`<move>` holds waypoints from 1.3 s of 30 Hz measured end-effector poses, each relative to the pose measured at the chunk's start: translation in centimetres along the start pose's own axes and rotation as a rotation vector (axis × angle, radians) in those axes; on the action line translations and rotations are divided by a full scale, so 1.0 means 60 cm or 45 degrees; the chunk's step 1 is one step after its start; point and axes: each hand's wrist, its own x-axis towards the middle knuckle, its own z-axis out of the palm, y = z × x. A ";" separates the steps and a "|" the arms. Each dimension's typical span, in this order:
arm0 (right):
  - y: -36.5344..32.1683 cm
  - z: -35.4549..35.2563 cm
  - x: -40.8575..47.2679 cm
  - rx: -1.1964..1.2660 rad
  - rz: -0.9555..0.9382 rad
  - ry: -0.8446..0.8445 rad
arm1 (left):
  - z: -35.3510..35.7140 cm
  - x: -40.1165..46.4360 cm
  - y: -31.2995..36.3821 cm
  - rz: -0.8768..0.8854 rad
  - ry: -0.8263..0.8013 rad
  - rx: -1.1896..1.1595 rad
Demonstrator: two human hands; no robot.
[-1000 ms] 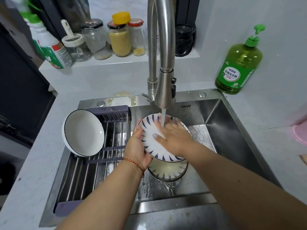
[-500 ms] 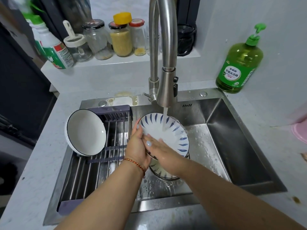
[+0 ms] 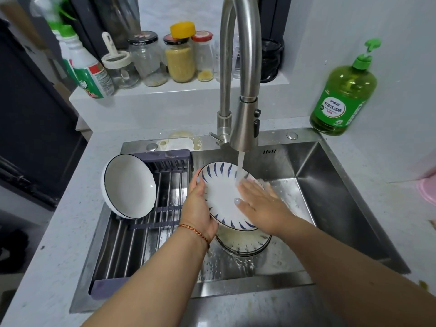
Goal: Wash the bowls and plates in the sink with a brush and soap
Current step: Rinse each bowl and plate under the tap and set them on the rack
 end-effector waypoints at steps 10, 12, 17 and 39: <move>-0.026 0.064 -0.085 0.334 -0.297 0.400 | -0.004 0.023 0.017 -0.040 0.089 0.125; -0.027 0.070 -0.080 0.387 -0.298 0.564 | -0.003 0.022 0.016 -0.080 0.103 0.123; -0.060 0.051 -0.087 0.568 -0.208 0.560 | 0.005 0.005 0.029 -0.117 0.102 0.168; -0.293 -0.028 -0.010 1.627 0.130 0.679 | -0.129 -0.069 0.195 0.574 0.237 0.858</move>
